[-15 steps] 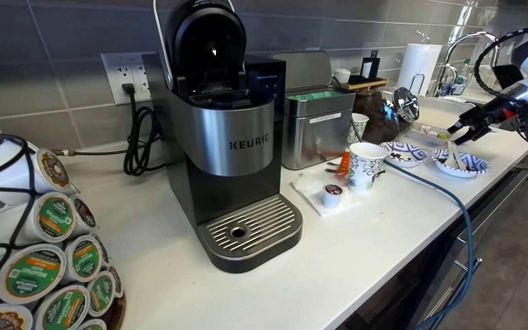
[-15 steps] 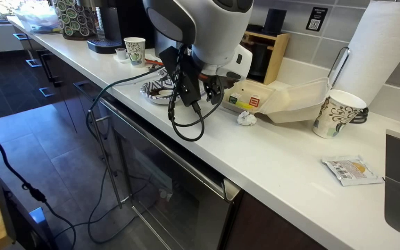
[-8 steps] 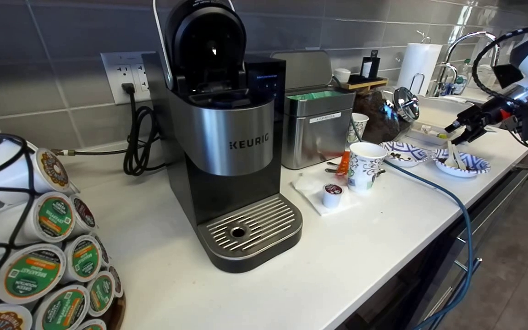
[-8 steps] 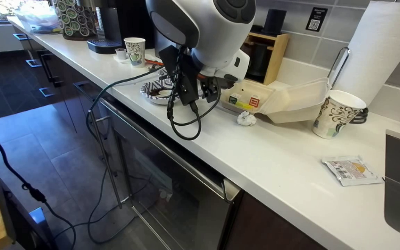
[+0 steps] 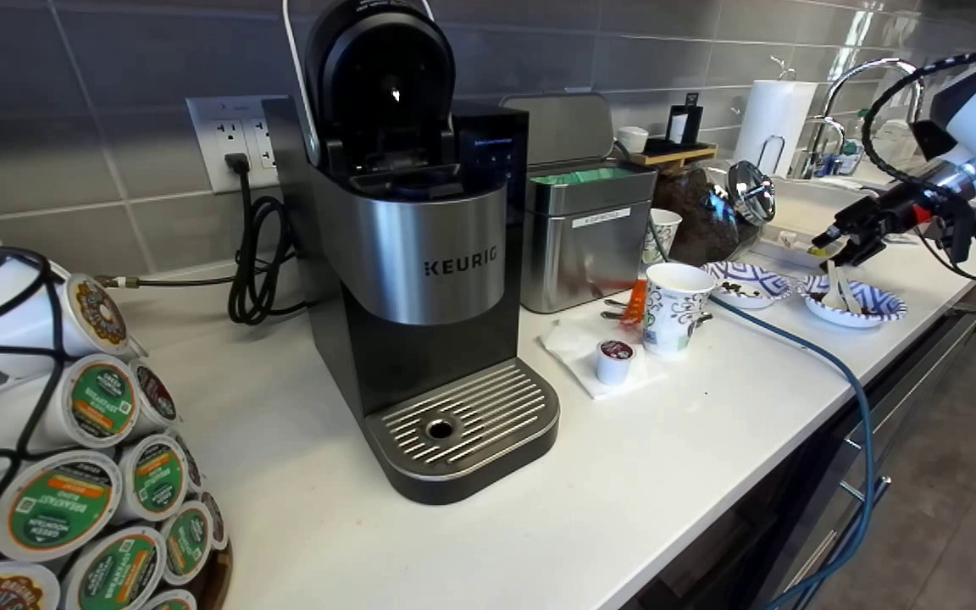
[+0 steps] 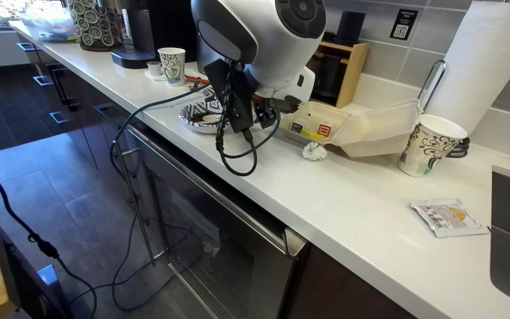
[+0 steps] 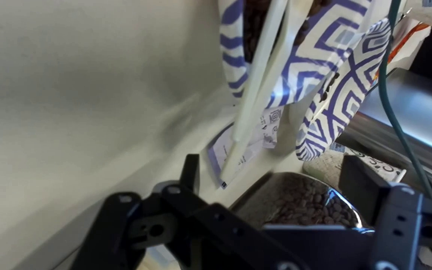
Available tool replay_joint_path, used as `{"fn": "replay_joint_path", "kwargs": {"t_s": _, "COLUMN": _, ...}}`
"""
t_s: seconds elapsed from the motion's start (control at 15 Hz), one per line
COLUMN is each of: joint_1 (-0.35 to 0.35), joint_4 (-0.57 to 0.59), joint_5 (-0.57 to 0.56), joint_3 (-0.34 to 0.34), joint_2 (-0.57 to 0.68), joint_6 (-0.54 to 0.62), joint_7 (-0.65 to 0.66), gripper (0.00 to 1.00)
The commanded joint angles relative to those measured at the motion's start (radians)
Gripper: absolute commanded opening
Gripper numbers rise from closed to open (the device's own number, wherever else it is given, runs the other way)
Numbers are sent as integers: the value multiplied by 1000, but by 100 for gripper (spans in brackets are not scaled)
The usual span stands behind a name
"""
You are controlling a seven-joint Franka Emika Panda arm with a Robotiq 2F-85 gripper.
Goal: Move the contents in one bowl to the next bowl using a spoon
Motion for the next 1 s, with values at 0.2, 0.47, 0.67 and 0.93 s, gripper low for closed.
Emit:
{"fn": "replay_joint_path", "kwargs": {"t_s": 0.2, "joint_1": -28, "joint_4": 69, "joint_5": -5, "joint_3": 10, "joint_2": 56, "joint_6": -81, "joint_7": 42, "gripper": 89}}
{"fn": "replay_joint_path", "kwargs": {"t_s": 0.47, "joint_1": -40, "joint_4": 88, "joint_5": 0, "joint_3": 14, "joint_2": 69, "joint_6": -106, "joint_7": 44, "gripper": 80}}
{"fn": "replay_joint_path", "kwargs": {"t_s": 0.67, "joint_1": -48, "joint_4": 100, "joint_5": 4, "joint_3": 18, "joint_2": 76, "joint_6": -116, "joint_7": 39, "gripper": 71}}
{"fn": "replay_joint_path", "kwargs": {"t_s": 0.93, "joint_1": -53, "joint_4": 114, "joint_5": 0, "joint_3": 22, "joint_2": 83, "joint_6": -131, "joint_7": 44, "gripper": 72}}
